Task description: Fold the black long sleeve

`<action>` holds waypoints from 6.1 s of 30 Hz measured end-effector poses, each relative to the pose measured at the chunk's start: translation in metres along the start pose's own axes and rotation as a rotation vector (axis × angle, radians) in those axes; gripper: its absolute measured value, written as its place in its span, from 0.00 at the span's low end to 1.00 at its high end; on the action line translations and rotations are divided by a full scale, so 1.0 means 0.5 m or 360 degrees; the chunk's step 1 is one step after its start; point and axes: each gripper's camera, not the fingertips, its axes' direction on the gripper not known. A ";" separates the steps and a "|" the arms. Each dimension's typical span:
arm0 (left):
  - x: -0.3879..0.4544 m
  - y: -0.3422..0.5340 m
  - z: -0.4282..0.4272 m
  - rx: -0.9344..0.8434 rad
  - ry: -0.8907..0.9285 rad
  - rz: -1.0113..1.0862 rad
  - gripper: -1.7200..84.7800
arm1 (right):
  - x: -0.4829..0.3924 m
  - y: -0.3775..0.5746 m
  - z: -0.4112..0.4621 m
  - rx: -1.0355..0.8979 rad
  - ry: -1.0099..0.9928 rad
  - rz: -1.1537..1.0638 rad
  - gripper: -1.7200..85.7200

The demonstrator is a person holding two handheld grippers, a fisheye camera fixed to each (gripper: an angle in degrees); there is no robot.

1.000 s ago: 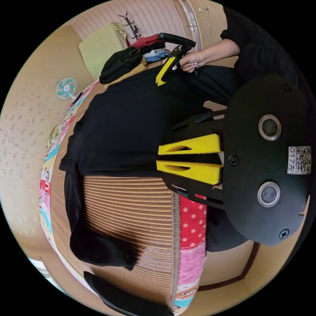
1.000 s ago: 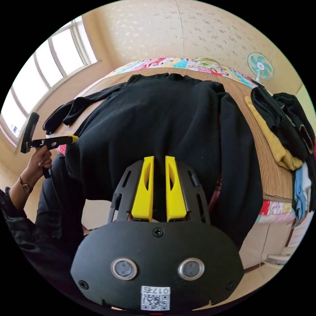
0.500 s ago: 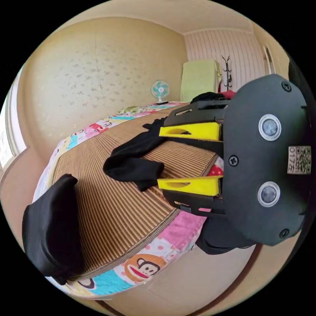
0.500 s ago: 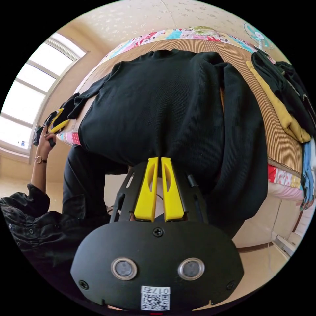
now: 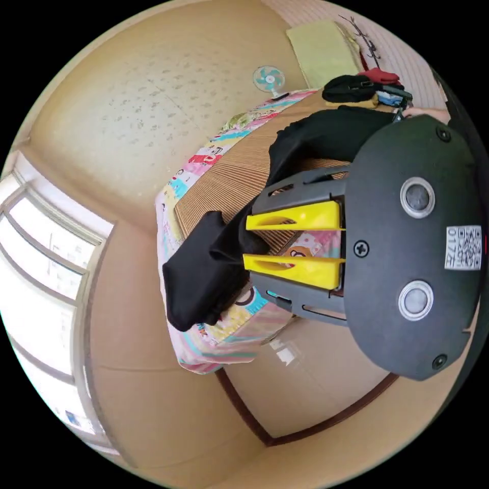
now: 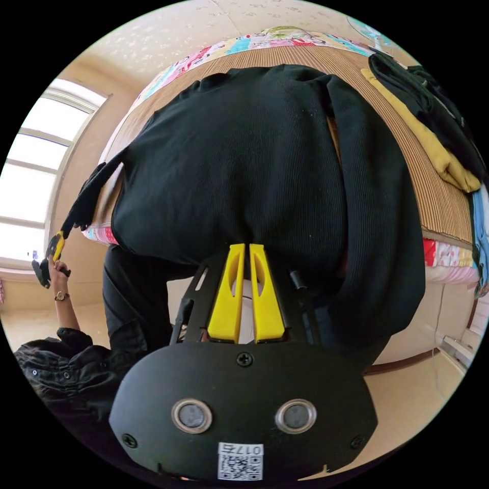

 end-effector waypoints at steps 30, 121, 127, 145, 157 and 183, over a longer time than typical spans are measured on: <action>0.663 0.227 -0.094 -0.0168 0.1705 0.0611 0.08 | 0.054 -0.077 -0.151 0.0038 -0.0086 0.0002 0.04; 0.300 0.509 0.369 -0.0614 0.0638 0.0775 0.15 | 0.113 -0.003 -0.245 0.0704 -0.0335 0.0080 0.14; 0.157 0.592 0.341 -0.0863 0.0695 0.0685 0.20 | 0.205 0.125 -0.130 0.0425 -0.0424 0.0186 0.15; 0.034 0.388 -0.052 -0.0947 0.1915 0.0399 0.05 | 0.324 0.372 -0.439 0.0863 -0.1569 -0.0439 0.06; -0.014 0.347 -0.192 -0.1100 0.1923 0.0425 0.05 | 0.424 0.503 -0.407 0.0932 -0.2071 -0.0403 0.05; 0.305 0.392 0.383 -0.0703 0.0512 0.0363 0.17 | -0.005 -0.167 -0.077 0.0552 0.0340 -0.0277 0.02</action>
